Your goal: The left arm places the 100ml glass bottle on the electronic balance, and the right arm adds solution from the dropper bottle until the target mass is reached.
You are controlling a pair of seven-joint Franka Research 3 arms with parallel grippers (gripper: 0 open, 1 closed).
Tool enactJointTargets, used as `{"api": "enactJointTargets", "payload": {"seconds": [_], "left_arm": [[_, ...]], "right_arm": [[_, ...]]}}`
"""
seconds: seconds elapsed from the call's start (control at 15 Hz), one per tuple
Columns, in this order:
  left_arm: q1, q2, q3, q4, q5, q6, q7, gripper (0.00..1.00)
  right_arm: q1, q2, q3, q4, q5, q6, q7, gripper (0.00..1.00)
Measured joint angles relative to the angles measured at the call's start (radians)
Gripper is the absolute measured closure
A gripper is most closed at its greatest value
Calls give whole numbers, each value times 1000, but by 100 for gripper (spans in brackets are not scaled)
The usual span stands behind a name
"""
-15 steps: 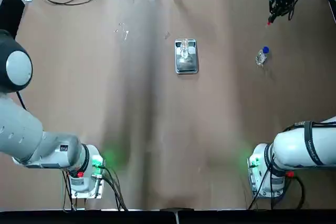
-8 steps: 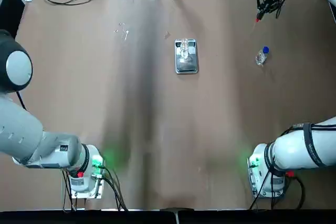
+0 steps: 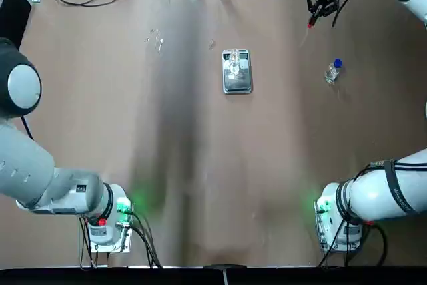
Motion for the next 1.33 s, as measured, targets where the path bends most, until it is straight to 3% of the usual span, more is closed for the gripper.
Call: {"api": "enactJointTargets", "payload": {"seconds": [0.53,1.0,1.33], "left_arm": [[0,0,0,0,0,0,0,0],[0,0,-1,-1,0,0,0,0],[0,0,-2,-1,0,0,0,0]], "right_arm": [[102,13,0,78,37,19,152,91],[208,73,0,88,37,133,298,91],[266,131,0,135,37,151,359,91]]}}
